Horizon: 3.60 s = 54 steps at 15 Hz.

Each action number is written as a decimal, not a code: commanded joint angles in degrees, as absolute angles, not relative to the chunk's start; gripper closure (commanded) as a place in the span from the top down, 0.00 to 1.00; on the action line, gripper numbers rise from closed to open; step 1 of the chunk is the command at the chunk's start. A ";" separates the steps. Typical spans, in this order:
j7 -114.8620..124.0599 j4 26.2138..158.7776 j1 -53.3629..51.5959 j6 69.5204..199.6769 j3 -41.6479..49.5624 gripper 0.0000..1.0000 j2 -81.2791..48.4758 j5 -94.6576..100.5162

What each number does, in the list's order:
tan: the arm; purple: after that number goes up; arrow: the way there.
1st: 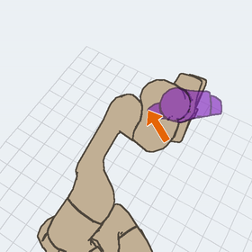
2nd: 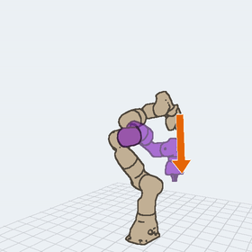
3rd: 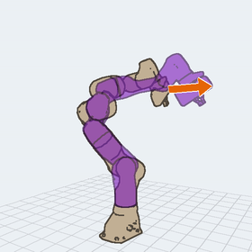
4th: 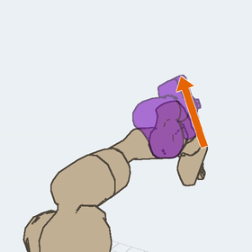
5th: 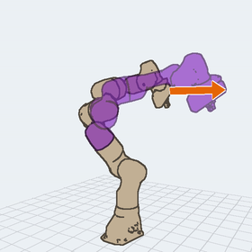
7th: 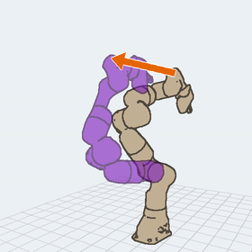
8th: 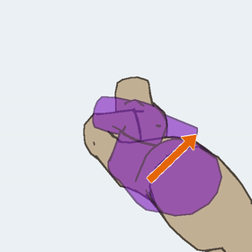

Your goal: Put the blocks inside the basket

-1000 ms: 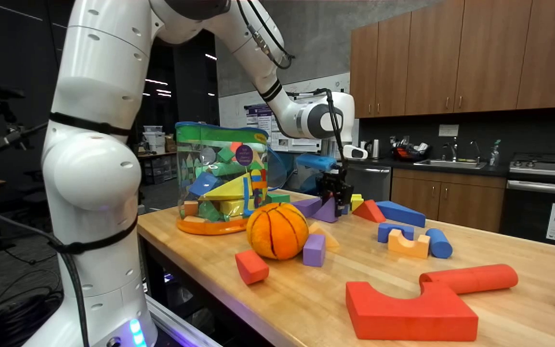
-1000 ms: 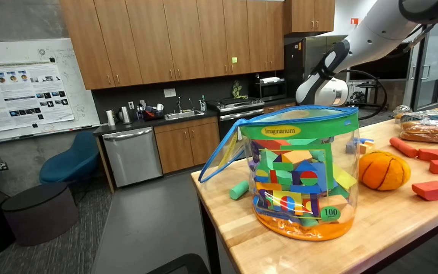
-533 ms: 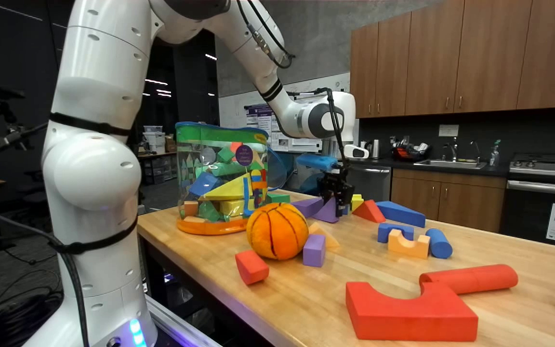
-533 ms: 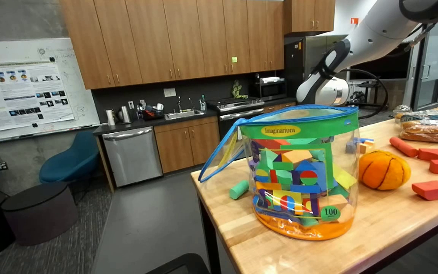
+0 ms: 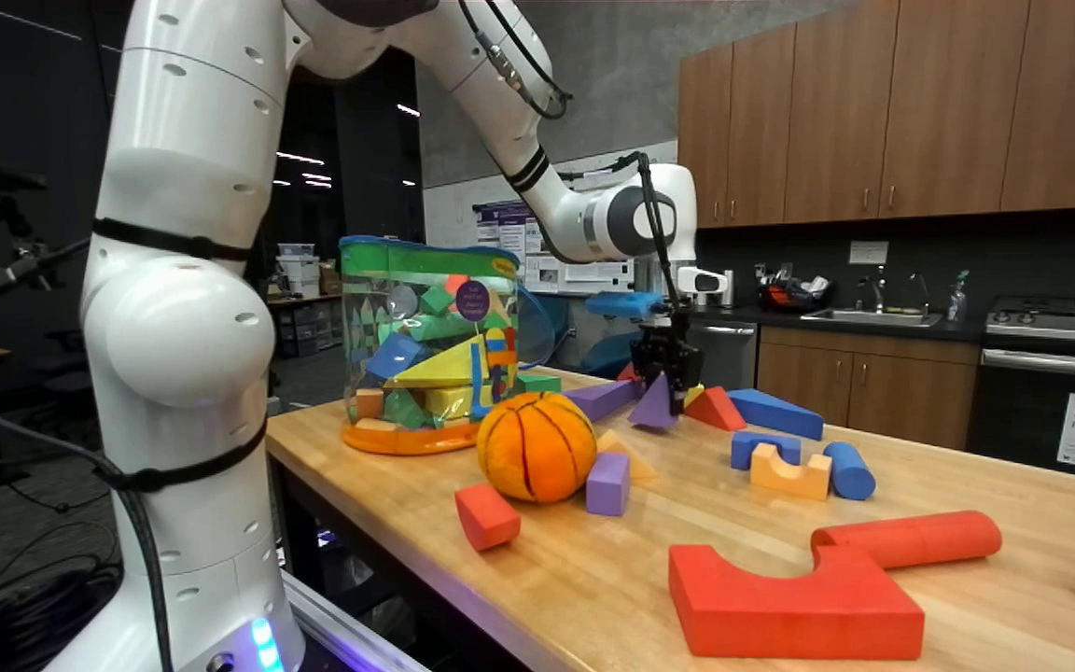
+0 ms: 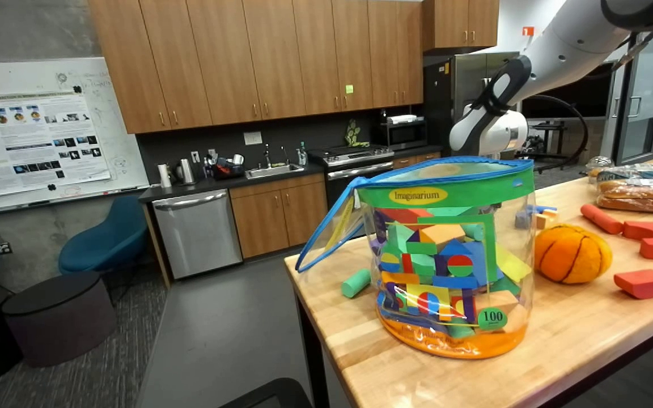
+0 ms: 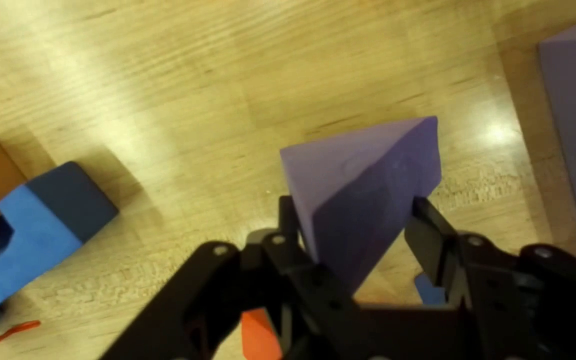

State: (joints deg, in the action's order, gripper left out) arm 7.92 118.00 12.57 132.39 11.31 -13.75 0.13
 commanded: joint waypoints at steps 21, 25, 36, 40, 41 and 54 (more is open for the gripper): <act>61.37 135.46 9.44 130.91 1.13 0.31 23.86 11.40; 62.62 136.64 11.29 131.75 -0.91 0.31 29.87 10.83; 60.76 135.79 10.29 137.27 -10.09 0.31 36.45 11.29; 56.67 136.43 7.84 137.88 -12.75 0.31 36.65 11.30; 55.84 136.80 7.40 138.25 -13.23 0.31 36.76 11.33; 48.49 140.09 5.08 137.32 -15.10 0.62 34.81 10.11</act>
